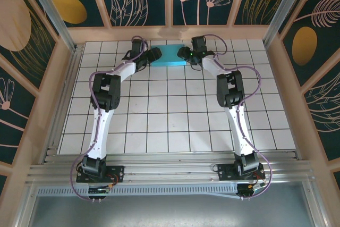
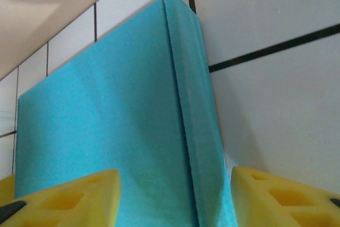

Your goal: Fold the paper box

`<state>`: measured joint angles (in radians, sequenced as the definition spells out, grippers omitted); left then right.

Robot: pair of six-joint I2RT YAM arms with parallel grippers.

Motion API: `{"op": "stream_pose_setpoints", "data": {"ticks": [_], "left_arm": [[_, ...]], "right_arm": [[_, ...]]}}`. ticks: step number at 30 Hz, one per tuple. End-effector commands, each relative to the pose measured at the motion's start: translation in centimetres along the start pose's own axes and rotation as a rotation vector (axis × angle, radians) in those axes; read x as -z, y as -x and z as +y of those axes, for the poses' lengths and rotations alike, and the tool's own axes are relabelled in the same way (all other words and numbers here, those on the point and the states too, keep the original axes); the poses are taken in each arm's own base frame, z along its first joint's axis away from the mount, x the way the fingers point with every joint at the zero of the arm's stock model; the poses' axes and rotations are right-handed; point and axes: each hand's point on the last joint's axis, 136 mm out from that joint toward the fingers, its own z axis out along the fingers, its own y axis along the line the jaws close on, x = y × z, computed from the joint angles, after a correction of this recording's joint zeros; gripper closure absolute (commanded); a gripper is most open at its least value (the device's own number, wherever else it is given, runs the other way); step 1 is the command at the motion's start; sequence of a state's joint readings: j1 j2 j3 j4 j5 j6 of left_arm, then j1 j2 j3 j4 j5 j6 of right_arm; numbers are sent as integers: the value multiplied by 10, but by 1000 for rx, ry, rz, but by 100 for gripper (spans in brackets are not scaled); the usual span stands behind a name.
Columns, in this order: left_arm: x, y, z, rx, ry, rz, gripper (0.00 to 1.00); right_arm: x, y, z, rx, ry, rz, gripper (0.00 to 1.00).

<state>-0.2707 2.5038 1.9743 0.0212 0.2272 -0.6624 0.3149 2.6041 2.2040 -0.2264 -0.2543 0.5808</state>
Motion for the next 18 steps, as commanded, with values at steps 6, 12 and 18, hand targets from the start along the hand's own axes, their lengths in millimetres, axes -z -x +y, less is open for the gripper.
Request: {"op": "stream_pose_setpoints", "data": {"ticks": [6, 12, 18], "left_arm": [[98, 66, -60, -100, -61, -175, 11], [190, 71, -84, -140, -105, -306, 3], [268, 45, -85, -217, -133, -386, 1]], "right_arm": [[117, 68, 65, 144, 27, -188, 38], [211, 81, 86, 267, 25, -343, 32], [315, 64, 76, 346, 35, -578, 16]]}}
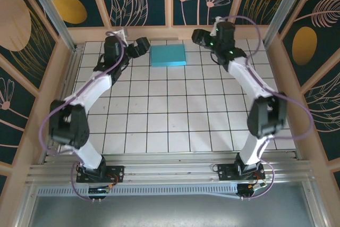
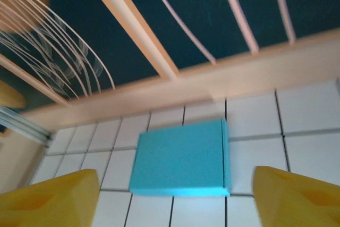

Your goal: Fold the paper box

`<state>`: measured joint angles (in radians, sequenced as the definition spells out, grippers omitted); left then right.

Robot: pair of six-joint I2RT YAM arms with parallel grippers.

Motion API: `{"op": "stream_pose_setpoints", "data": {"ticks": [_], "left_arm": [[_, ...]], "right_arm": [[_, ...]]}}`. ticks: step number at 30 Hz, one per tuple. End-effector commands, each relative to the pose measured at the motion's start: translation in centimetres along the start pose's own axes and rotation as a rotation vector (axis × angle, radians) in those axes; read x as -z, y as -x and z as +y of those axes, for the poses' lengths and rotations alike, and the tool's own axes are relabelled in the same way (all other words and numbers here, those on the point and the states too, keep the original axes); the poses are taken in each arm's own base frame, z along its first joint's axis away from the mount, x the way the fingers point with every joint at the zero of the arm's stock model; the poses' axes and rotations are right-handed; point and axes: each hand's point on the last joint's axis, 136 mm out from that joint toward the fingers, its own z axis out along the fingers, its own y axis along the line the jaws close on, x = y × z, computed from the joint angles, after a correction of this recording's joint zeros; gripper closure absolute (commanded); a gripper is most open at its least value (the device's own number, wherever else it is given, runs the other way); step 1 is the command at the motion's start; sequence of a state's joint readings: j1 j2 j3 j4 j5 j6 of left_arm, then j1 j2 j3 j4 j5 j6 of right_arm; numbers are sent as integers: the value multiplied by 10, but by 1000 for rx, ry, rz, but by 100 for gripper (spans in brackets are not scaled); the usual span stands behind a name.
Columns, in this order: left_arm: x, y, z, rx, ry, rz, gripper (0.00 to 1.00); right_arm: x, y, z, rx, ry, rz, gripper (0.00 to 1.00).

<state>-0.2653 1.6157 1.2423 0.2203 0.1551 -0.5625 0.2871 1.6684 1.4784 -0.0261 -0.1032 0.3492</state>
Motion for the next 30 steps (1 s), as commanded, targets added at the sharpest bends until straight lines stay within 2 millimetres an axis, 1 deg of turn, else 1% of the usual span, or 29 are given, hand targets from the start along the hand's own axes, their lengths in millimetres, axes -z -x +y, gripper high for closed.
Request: {"op": "stream_pose_setpoints", "data": {"ticks": [1, 2, 3, 5, 6, 9, 12, 15, 17, 19, 21, 22, 23, 24, 25, 26, 27, 28, 29, 30], "left_arm": [[30, -3, 7, -60, 2, -66, 1], [41, -7, 9, -64, 6, -84, 1], [52, -12, 14, -67, 18, -102, 1], [71, -20, 25, -80, 51, -134, 1], [80, -22, 30, -92, 74, -157, 1], [104, -30, 51, -159, 157, -213, 1], [124, -38, 67, -248, 220, -274, 1], [149, -45, 91, -332, 335, -335, 1], [162, -49, 109, -379, 431, -360, 1], [171, -54, 128, -418, 534, -366, 1], [173, -58, 137, -450, 578, -363, 1], [175, -58, 141, -454, 598, -375, 1], [178, -59, 146, -456, 626, -388, 1], [180, -60, 149, -466, 643, -397, 1], [182, -63, 154, -484, 665, -392, 1], [183, -65, 159, -494, 688, -394, 1], [183, -68, 163, -501, 705, -386, 1], [181, -72, 167, -505, 711, -373, 1], [179, -76, 168, -504, 699, -366, 1], [177, -81, 170, -502, 685, -358, 1]], "right_arm": [[46, 13, -17, 76, -46, -180, 11], [65, 15, -20, 90, -50, -233, 5], [82, 12, -25, 108, -58, -277, 1], [109, 5, -38, 138, -90, -348, 1], [122, 2, -46, 143, -114, -374, 1], [145, -14, -81, 133, -212, -409, 1], [157, -36, -119, 99, -309, -404, 1], [164, -71, -168, 72, -418, -382, 1], [167, -95, -193, 60, -447, -378, 1], [170, -113, -211, 66, -466, -392, 1], [166, -129, -229, 93, -506, -358, 1], [159, -139, -239, 117, -528, -317, 1], [153, -139, -245, 122, -541, -303, 1], [144, -144, -249, 124, -528, -243, 1], [138, -140, -247, 157, -506, -252, 1], [133, -137, -245, 145, -475, -263, 1], [129, -138, -248, 111, -464, -254, 1], [122, -139, -232, 155, -363, -276, 1], [111, -152, -216, 233, -321, -222, 1], [110, -153, -200, 304, -292, -263, 1]]}}
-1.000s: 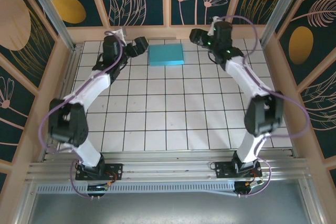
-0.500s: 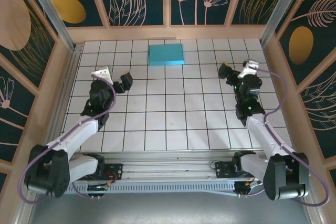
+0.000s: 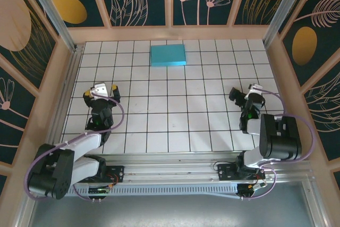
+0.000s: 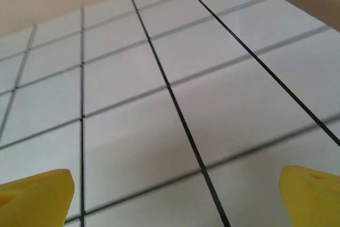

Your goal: Fold the paper box

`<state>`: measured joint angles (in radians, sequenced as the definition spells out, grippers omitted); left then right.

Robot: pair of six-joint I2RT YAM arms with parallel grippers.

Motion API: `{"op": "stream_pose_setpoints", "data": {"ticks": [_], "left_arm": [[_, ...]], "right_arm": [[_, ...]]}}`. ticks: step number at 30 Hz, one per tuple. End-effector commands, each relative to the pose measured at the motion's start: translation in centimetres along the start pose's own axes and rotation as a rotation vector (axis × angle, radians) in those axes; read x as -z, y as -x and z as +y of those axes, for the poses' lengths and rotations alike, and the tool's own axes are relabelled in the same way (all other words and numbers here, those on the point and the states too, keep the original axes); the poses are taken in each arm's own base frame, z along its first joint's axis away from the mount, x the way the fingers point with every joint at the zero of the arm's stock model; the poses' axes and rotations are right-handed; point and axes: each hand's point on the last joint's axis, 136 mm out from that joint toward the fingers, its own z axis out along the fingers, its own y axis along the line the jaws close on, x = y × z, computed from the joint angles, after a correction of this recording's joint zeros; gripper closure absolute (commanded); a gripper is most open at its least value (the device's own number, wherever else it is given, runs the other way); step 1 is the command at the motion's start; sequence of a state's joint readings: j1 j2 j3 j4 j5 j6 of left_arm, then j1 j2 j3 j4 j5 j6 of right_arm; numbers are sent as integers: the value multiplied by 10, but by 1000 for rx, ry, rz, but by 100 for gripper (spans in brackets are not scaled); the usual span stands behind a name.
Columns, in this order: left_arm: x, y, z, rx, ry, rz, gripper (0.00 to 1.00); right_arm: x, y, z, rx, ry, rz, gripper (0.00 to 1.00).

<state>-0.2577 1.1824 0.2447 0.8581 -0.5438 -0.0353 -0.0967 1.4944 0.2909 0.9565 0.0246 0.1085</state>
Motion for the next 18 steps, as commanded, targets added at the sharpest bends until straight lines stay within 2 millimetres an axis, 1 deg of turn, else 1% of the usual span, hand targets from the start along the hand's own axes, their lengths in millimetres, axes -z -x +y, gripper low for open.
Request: {"op": "stream_pose_setpoints", "data": {"ticks": [1, 2, 3, 4, 5, 7, 8, 9, 10, 11, 12, 13, 15, 16, 18], "left_arm": [[0, 6, 8, 16, 21, -72, 1], [0, 2, 7, 37, 0, -77, 1], [-1, -1, 7, 60, -27, -79, 1], [-4, 1, 6, 75, -55, -89, 1], [-8, 2, 2, 67, -93, -91, 1], [-18, 1, 7, 74, -85, -75, 1], [-20, 1, 7, 77, -120, -80, 1], [-22, 0, 12, 97, -126, -99, 1], [-25, -7, 17, 127, -140, -94, 1], [-29, -10, 16, 152, -177, -117, 1], [-29, -9, 10, 142, -227, -127, 1], [-35, -19, 5, 111, -239, -42, 1], [-38, -15, 7, 132, -226, -76, 1], [-41, -19, 7, 120, -221, -38, 1], [-40, -17, 7, 124, -220, -51, 1]], "right_arm": [[20, 24, 50, 152, 211, -197, 1], [35, 33, 49, 127, 249, -291, 1], [43, 36, 42, 102, 237, -320, 1], [37, 32, 31, 68, 191, -277, 1], [26, 34, 24, 38, 139, -262, 1], [17, 30, 30, 84, 112, -227, 1], [17, 31, 33, 100, 94, -242, 1], [19, 31, 32, 106, 78, -248, 1], [21, 32, 32, 112, 66, -261, 1], [23, 32, 33, 114, 63, -267, 1], [23, 32, 33, 115, 64, -269, 1], [22, 31, 33, 113, 62, -262, 1], [21, 32, 32, 110, 64, -260, 1], [21, 32, 32, 109, 64, -258, 1], [21, 31, 32, 109, 66, -257, 1]]}}
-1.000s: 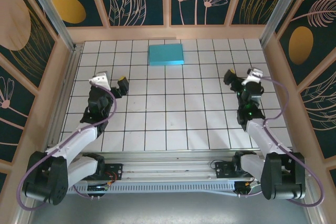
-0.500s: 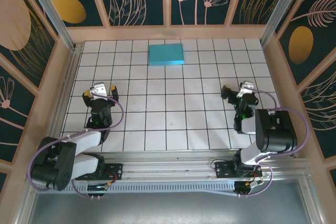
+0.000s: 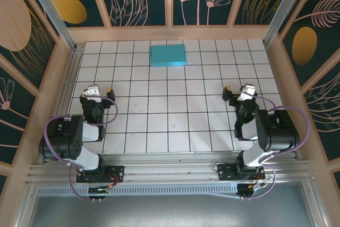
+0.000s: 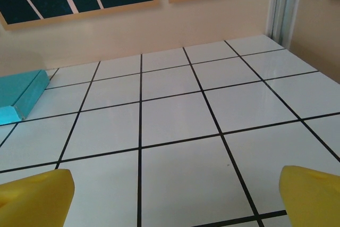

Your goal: Fold the paper box

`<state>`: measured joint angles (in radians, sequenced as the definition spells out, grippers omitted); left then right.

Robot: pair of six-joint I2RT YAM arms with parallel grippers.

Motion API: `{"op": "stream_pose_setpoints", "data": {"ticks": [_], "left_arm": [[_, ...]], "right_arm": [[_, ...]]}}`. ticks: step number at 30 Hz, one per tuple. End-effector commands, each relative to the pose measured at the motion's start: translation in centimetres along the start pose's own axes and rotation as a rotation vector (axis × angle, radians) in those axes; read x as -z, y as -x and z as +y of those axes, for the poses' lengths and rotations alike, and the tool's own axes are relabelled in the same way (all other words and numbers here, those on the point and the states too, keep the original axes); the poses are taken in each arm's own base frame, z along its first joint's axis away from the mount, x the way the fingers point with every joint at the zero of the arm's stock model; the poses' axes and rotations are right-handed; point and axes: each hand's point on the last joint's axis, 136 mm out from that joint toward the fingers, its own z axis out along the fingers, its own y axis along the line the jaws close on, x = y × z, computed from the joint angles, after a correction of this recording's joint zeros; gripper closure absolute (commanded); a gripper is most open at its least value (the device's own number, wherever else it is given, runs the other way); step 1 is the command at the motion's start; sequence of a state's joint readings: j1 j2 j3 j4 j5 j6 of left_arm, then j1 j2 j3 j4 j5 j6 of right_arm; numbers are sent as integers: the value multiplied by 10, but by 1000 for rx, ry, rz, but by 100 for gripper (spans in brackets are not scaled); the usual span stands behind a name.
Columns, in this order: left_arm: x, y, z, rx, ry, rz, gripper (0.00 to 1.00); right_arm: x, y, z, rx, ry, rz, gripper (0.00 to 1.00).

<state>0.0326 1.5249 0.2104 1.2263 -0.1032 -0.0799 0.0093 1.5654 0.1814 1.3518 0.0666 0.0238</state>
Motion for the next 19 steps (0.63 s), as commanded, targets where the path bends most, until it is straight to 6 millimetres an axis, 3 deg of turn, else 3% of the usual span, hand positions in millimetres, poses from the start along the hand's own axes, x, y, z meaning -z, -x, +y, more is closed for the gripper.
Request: {"op": "stream_pose_setpoints", "data": {"ticks": [1, 19], "left_arm": [[-3, 22, -12, 22, -69, -68, 1], [-2, 23, -13, 23, -72, -73, 1]], "right_arm": [[-2, 14, -5, 16, -31, -54, 1], [-2, 13, -2, 17, 3, -49, 1]]}}
